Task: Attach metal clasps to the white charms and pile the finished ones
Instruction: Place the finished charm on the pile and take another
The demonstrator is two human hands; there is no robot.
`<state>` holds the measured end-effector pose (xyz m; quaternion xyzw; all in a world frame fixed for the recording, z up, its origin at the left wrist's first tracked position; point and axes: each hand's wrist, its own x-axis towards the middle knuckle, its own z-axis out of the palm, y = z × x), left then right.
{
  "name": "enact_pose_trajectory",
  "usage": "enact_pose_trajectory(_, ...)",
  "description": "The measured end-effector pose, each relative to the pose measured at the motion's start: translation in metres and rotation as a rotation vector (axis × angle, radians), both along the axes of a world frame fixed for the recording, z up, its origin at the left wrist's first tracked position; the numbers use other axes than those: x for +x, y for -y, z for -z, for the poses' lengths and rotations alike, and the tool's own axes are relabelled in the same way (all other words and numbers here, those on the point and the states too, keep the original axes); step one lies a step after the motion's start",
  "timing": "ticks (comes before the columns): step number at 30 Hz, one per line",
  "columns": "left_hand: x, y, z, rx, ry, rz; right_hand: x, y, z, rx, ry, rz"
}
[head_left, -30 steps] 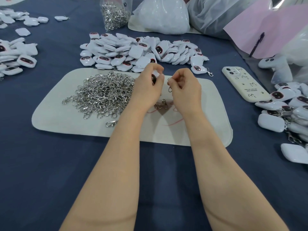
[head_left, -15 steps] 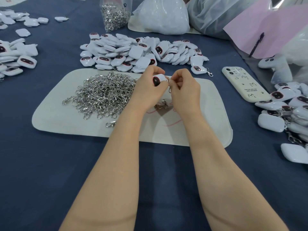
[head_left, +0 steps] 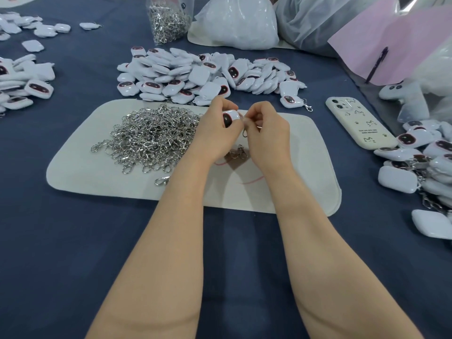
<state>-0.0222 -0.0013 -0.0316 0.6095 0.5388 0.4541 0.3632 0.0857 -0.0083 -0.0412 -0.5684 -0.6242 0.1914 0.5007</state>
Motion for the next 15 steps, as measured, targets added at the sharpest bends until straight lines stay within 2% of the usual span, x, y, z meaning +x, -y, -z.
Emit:
enact_pose_trajectory(7,0.0033,-0.0008,-0.0001,0.04,0.017,0.005,0.0023,-0.0003,-0.0017,0.015,-0.114,0.042)
enact_pose_trajectory(11,0.0032,-0.0008,0.0005,0.077,-0.088,0.035,0.0031,-0.0016,-0.0019,0.019,-0.132,0.051)
enact_pose_trajectory(15,0.0026,-0.0042,0.0013,0.166,-0.227,-0.053,0.0008,-0.0017,-0.0021,0.006,-0.099,0.012)
